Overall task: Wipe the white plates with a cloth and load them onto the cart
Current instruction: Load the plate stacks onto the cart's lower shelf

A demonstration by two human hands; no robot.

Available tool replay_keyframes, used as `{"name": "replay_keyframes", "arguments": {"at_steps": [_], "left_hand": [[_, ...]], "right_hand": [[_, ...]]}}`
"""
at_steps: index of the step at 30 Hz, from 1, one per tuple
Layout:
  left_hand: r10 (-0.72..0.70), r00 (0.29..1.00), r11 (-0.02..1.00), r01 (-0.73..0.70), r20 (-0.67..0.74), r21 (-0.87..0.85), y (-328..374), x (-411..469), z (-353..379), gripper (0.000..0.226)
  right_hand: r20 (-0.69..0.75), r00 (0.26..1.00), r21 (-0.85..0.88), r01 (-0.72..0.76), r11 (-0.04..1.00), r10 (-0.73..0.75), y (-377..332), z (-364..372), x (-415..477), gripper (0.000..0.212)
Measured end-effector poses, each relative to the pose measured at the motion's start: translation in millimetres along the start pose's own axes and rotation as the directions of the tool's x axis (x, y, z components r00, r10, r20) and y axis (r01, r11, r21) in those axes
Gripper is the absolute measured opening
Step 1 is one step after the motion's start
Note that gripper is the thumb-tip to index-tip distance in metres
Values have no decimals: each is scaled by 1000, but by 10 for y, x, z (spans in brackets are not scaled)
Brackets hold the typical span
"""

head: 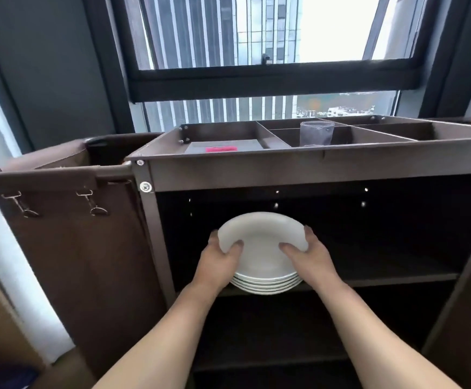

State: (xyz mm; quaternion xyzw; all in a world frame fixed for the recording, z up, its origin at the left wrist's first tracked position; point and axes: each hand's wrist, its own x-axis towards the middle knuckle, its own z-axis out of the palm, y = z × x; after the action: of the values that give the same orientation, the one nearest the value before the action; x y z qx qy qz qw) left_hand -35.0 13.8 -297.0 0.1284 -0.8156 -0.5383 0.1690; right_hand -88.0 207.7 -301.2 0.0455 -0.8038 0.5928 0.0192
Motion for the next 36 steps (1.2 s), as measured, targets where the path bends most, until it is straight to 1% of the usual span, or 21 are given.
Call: {"name": "replay_keyframes", "arguments": {"at_steps": [2,7,11,14,15,17,18,20,21,23,25,27,29,32,35,36], "left_hand": [[-9,1000,1000,10,-25,9,-77,71,62,47],[-48,998,997,50,-36,54,-231,163,156,52],[-84,996,989,89,-40,116,-275,259,195,51],[-110,991,977,121,-75,175,-271,314,219,60],[-116,988,971,134,-102,200,-254,300,229,64],[-77,983,969,112,-164,220,-247,242,239,68],[-34,984,973,73,-175,220,-258,184,239,70],[56,990,976,-27,-127,216,-286,3,236,75],[88,993,973,-69,-81,220,-315,-76,230,76],[104,995,963,-101,0,249,-359,-188,222,81],[83,996,949,-90,36,302,-362,-190,204,91],[53,997,938,-72,64,340,-339,-111,199,95],[30,997,920,-55,69,388,-306,-17,207,94],[11,999,887,-31,46,461,-281,70,274,84],[10,998,887,-36,60,460,-290,23,315,75],[13,997,887,-44,71,460,-273,-25,305,73]], "right_hand": [[11,1000,11,-3,1000,3,70,43,101,86],[48,999,8,-26,1000,26,243,120,221,84],[62,996,-1,-62,998,62,293,150,311,83],[60,994,-14,-85,996,86,252,149,359,80],[43,996,-34,-71,997,72,238,142,351,76],[0,999,-84,49,995,-49,236,150,268,65],[12,994,-115,110,987,-109,259,160,193,69],[121,981,-191,172,966,-151,295,179,6,94],[184,974,-245,179,953,-135,301,186,-74,104],[253,963,-331,175,928,-91,324,168,-158,114],[281,957,-376,179,909,-72,265,141,-138,120],[300,952,-421,190,887,-61,234,141,-67,119],[314,948,-469,208,859,-58,227,160,25,113],[304,951,-521,220,824,-61,233,227,173,106],[297,955,-570,194,798,-20,198,296,324,103],[301,954,-607,191,771,0,176,304,347,100]]}}
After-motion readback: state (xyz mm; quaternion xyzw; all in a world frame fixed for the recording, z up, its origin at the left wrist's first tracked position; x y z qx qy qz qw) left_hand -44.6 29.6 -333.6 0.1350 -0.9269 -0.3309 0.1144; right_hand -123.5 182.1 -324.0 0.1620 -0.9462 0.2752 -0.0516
